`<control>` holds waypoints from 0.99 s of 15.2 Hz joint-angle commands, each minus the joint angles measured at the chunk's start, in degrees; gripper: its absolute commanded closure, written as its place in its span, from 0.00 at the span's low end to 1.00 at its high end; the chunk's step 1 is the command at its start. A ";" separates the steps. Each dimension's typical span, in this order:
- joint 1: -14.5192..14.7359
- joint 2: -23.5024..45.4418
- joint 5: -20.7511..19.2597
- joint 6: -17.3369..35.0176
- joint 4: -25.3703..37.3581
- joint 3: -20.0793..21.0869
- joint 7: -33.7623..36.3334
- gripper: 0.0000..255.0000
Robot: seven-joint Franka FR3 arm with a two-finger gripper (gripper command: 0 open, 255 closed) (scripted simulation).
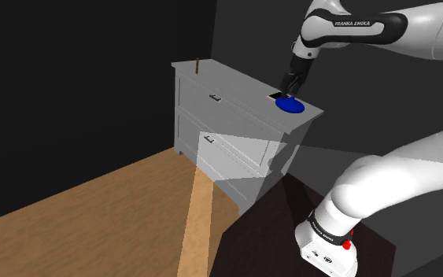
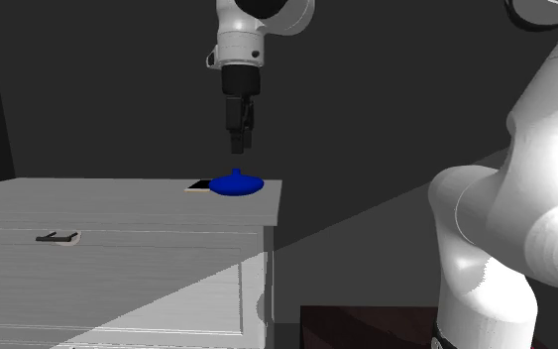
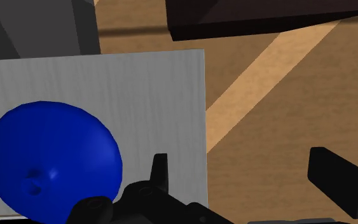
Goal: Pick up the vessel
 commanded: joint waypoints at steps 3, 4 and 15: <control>-0.42 6.52 1.11 1.15 5.19 -4.96 -6.67 0.00; -0.51 8.45 1.69 1.30 6.85 -6.20 -8.43 0.00; -4.48 31.93 13.78 -0.21 27.36 -15.95 -27.41 0.00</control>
